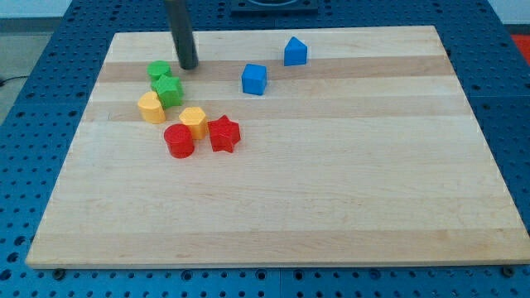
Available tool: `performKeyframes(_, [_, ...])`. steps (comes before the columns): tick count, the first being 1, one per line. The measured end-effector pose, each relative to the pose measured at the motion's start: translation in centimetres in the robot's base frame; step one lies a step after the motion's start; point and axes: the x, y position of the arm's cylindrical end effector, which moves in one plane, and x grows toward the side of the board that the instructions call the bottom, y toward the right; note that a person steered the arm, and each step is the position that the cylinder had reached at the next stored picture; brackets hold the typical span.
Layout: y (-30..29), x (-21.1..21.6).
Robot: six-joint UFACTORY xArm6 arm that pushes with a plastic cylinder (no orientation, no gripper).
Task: Push the green circle diagonally to red star
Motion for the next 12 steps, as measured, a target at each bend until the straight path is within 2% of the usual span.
performKeyframes(1, [-6.9,-0.2])
performKeyframes(2, [-7.9,3.2])
performKeyframes(3, [-7.0,5.6])
performKeyframes(5, [-0.6,4.4])
performKeyframes(7, [0.7,0.9])
performKeyframes(9, [0.5,1.5])
performKeyframes(10, [-0.2,3.7])
performKeyframes(11, [-0.1,4.1])
performKeyframes(12, [1.7,2.2])
